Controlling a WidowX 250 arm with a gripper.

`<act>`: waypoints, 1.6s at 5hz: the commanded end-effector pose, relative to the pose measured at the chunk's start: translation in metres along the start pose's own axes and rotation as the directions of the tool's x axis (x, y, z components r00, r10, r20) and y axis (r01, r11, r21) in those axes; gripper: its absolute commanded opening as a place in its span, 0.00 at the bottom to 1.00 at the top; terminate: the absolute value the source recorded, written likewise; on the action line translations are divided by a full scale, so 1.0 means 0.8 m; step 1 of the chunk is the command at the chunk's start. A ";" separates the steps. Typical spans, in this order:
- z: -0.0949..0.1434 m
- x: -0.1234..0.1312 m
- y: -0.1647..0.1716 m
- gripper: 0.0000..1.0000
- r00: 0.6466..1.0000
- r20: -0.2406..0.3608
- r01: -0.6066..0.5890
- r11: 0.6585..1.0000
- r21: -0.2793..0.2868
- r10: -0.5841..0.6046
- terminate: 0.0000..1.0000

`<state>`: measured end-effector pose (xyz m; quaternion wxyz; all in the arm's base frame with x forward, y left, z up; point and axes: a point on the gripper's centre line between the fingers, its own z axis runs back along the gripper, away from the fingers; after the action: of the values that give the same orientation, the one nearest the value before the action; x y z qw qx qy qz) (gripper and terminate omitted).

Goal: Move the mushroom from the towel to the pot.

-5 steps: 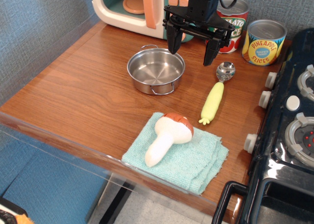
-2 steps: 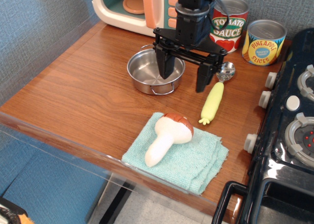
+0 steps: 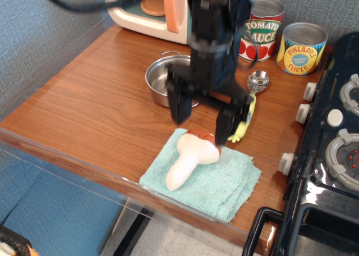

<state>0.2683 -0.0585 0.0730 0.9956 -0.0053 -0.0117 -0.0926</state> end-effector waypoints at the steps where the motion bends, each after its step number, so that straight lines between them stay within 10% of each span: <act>1: -0.027 0.016 0.013 1.00 0.999 0.012 -0.038 0.999 0.038 0.037 0.00; 3: -0.055 0.023 0.029 1.00 0.995 -0.008 -0.095 0.993 0.063 0.096 0.00; 4: -0.043 0.022 0.027 0.00 0.996 0.015 -0.091 0.994 0.060 0.090 0.00; 6: 0.047 0.054 0.067 0.00 0.960 0.175 -0.226 0.974 0.020 0.219 0.00; 8: 0.011 0.129 0.157 0.00 0.913 0.143 -0.393 0.918 0.058 0.382 0.00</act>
<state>0.3910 0.0378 0.0581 0.9934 0.0289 -0.0450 0.1017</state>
